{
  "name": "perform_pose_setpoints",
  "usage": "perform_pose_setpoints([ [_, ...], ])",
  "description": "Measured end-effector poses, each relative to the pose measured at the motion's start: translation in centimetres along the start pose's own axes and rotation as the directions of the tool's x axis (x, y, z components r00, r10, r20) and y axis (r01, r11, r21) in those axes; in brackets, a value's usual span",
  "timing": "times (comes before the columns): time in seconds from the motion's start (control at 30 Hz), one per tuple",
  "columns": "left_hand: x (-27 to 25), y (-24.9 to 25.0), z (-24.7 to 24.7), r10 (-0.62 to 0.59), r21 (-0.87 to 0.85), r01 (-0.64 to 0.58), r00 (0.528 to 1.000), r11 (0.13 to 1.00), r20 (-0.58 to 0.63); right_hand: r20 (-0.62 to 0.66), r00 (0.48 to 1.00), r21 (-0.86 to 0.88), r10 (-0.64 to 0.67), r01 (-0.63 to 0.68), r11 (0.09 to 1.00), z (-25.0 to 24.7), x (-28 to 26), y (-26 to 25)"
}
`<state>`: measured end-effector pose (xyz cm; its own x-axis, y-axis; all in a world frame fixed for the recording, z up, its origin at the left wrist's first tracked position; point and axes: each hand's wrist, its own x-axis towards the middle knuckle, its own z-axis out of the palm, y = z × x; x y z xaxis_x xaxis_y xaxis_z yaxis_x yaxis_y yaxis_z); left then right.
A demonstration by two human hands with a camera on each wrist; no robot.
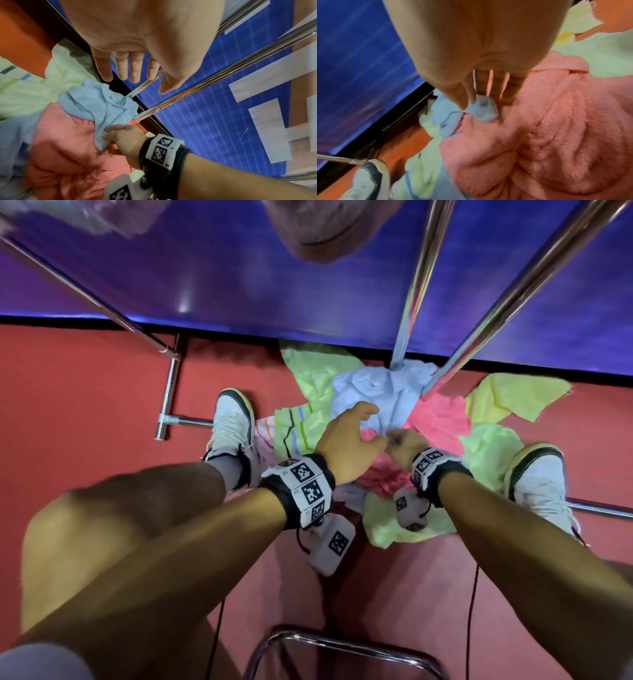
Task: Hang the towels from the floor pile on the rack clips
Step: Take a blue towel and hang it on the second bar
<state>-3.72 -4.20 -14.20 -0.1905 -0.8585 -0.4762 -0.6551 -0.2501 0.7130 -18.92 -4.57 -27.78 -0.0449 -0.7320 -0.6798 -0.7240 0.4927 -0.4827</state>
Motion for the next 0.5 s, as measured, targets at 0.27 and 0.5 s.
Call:
perform_pose_setpoints([
  [0.27,-0.5,2.3,-1.7,0.095,-0.016,-0.095,0.995,0.995,0.031,-0.073,0.986,0.589,-0.150,0.164,0.791,-6.4,-9.0,-6.6],
  [0.5,-3.8,5.2,-2.9,0.363,-0.245,-0.313,0.912,0.918,0.192,-0.081,0.962,0.750,-0.262,0.232,0.620,-12.7,-18.6,-9.6],
])
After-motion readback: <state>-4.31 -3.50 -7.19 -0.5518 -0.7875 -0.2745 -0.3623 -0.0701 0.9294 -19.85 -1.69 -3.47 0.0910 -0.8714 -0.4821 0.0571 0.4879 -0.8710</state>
